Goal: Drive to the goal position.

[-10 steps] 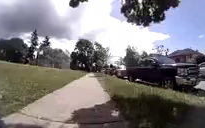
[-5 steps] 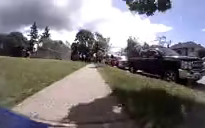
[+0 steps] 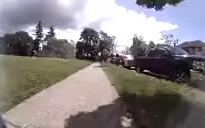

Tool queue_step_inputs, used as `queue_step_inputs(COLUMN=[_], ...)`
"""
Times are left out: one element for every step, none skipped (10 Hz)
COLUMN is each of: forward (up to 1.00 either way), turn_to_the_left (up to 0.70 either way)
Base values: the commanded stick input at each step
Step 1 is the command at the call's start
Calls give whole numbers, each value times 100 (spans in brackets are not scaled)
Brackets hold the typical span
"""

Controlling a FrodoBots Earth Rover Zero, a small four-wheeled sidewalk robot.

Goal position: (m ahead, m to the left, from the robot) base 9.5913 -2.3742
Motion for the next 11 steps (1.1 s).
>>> queue_step_inputs(forward=[70, 70, 70, 70, 70, 70, 70, 70, 70, 70, 70], turn_to_the_left=[0, 0, 0, 0, 0, 0, 0, 0, 0, 0, 0])
